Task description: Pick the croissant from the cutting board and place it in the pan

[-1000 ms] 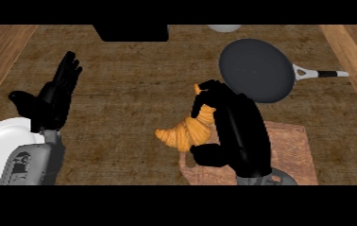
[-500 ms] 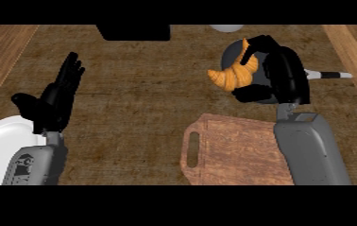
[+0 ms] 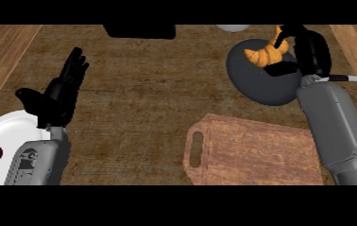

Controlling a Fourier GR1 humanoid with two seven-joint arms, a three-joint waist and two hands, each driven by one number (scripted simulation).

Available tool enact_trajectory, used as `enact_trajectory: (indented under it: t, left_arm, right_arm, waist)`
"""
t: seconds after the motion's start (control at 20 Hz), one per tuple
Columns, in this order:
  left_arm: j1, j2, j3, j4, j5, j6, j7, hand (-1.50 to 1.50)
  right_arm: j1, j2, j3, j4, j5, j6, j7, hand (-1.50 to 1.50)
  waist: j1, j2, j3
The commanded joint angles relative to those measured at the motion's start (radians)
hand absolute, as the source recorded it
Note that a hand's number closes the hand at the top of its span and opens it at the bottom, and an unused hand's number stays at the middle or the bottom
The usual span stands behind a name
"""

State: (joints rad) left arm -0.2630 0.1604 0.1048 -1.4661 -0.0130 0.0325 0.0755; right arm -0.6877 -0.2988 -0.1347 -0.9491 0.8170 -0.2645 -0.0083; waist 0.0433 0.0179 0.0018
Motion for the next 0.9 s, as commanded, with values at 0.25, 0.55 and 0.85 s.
enact_trajectory:
  t: [0.25,0.55,0.85]
  left_arm:
    - [-0.012,-0.012,-0.023,-0.01,0.0,-0.011,0.02,0.0]
    - [-0.031,-0.027,-0.03,0.0,-0.019,0.014,0.011,0.0]
    - [-0.024,-0.014,-0.028,-0.024,-0.001,-0.01,0.043,0.0]
  right_arm:
    - [-0.178,-0.04,-0.129,0.477,-0.024,-0.193,-0.215,1.5]
    - [-0.19,-0.042,-0.192,0.63,-0.135,0.074,-0.25,-1.5]
    - [-0.207,-0.048,-0.232,0.72,-0.166,0.109,-0.375,-1.5]
  waist:
    - [0.041,0.017,0.003]
    - [0.037,0.021,0.003]
    - [0.041,0.017,0.004]
